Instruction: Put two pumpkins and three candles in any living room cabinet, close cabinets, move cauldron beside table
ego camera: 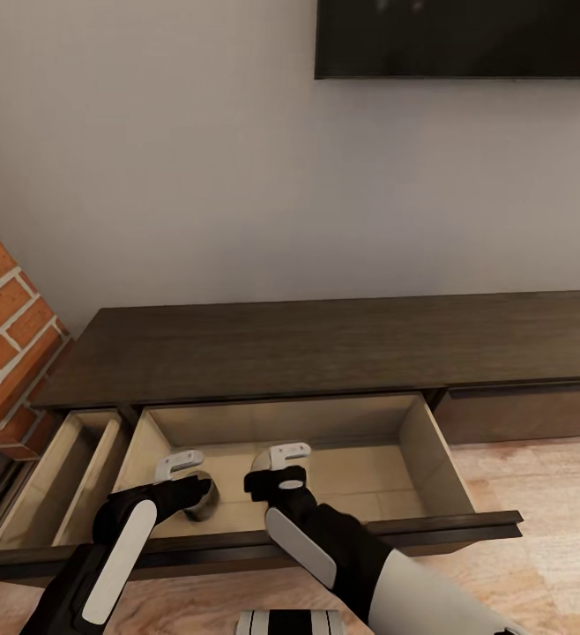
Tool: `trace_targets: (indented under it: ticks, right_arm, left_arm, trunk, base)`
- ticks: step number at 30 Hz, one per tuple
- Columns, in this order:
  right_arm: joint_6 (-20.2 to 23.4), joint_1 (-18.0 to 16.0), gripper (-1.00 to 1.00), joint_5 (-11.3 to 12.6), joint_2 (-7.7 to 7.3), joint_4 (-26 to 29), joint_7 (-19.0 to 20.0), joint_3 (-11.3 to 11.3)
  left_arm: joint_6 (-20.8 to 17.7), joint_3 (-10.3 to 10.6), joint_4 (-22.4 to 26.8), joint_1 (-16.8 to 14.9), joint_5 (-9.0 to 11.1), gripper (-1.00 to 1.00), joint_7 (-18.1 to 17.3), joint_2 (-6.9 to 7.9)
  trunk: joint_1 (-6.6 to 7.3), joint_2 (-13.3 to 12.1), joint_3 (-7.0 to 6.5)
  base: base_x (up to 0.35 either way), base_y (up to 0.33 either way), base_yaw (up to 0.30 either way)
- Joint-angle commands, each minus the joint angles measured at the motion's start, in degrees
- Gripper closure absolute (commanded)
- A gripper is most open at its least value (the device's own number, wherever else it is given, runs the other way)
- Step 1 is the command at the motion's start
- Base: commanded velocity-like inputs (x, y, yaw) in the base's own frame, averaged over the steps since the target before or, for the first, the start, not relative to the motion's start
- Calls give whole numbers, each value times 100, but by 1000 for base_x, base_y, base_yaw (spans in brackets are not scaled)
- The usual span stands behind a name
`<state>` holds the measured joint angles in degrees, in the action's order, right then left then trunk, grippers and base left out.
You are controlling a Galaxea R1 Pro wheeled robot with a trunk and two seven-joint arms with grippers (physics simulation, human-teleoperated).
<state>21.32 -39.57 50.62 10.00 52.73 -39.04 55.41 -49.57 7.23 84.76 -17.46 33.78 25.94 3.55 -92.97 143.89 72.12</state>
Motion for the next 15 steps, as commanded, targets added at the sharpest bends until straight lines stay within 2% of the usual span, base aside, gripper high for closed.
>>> trace_targets:
  ticks: [1,4,10,13,15]
  right_arm:
    - [-50,-6,-100,-15,0,-8,-42,53]
    - [-160,-6,-100,-99,0,-29,-42,119]
    - [-142,-6,-100,-65,0,-51,-42,129]
    - [6,-6,-100,3,0,-64,-58,91]
    - [291,-6,-100,130,0,-54,-77,18]
  left_arm:
    - [-9,11,6,-3,58,-100,60,5]
    - [-9,14,6,-3,58,-100,60,5]
    - [-16,15,6,-3,58,-100,60,5]
    - [-17,15,6,-3,58,-100,58,5]
    - [-17,15,6,-3,58,-100,59,5]
  trunk:
    - [1,2,5]
    - [1,2,5]
    - [1,2,5]
    - [1,2,5]
    - [1,2,5]
  base:
    - [0,0,0]
    - [0,0,0]
    - [0,0,0]
    - [0,0,0]
    - [0,0,0]
